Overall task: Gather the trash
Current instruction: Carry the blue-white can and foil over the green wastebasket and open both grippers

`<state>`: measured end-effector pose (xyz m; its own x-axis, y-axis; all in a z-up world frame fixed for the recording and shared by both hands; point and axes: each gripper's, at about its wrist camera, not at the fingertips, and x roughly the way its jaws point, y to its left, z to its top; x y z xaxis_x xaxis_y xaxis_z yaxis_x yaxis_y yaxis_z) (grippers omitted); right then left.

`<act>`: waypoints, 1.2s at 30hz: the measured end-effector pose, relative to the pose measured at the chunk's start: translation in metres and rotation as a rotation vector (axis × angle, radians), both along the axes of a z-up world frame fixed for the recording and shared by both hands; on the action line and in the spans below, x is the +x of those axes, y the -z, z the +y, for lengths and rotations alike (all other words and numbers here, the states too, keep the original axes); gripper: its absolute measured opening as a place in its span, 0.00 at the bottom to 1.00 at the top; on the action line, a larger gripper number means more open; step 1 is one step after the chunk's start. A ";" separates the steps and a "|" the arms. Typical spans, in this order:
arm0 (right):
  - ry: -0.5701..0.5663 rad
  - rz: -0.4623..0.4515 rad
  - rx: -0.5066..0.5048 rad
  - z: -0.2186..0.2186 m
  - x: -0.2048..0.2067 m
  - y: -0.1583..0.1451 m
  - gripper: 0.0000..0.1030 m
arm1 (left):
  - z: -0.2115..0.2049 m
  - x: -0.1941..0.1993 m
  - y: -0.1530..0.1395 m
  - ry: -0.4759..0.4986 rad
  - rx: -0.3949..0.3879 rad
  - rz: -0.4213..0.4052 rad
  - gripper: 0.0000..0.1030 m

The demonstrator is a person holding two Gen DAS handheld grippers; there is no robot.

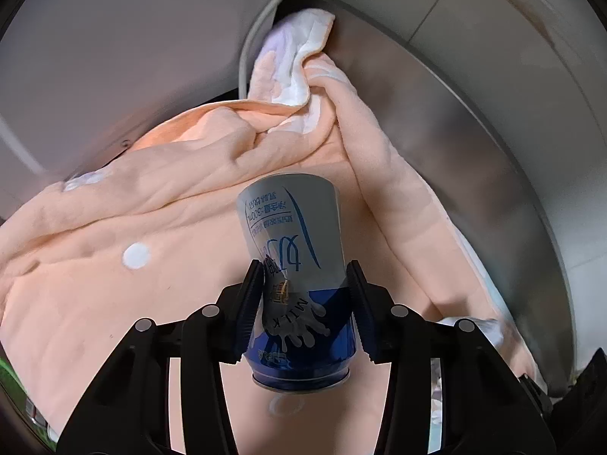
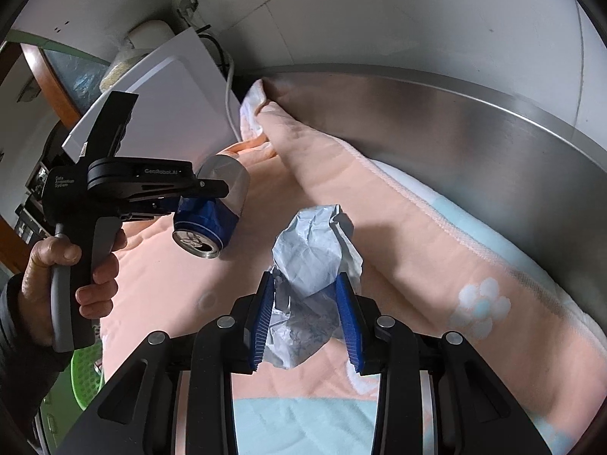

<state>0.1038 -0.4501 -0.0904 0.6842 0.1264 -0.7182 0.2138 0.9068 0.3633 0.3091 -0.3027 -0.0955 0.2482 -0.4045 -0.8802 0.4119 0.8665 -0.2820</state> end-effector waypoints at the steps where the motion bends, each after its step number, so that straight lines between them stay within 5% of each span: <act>1: -0.003 0.000 -0.001 0.002 0.000 0.000 0.30 | 0.006 0.000 -0.003 -0.001 -0.002 -0.004 0.43; 14: -0.028 0.017 -0.004 0.013 -0.001 0.003 0.31 | 0.062 -0.023 -0.029 -0.031 -0.039 -0.048 0.42; 15: -0.025 0.021 0.002 0.012 0.001 0.004 0.35 | 0.065 -0.023 -0.030 -0.034 -0.040 -0.048 0.42; 18: -0.013 0.015 -0.002 0.010 0.001 0.005 0.70 | 0.074 -0.028 -0.034 -0.034 -0.048 -0.049 0.42; 30: -0.055 0.081 0.047 0.015 0.022 0.041 0.69 | 0.111 -0.043 -0.034 -0.052 -0.074 -0.053 0.42; 36: -0.094 0.082 0.066 0.039 0.024 0.054 0.45 | 0.147 -0.058 -0.045 -0.084 -0.087 -0.085 0.42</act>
<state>0.1276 -0.4115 -0.1440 0.6067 0.2356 -0.7593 0.1605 0.8991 0.4073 0.2513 -0.1555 -0.0510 0.3563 -0.4529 -0.8173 0.3647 0.8727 -0.3246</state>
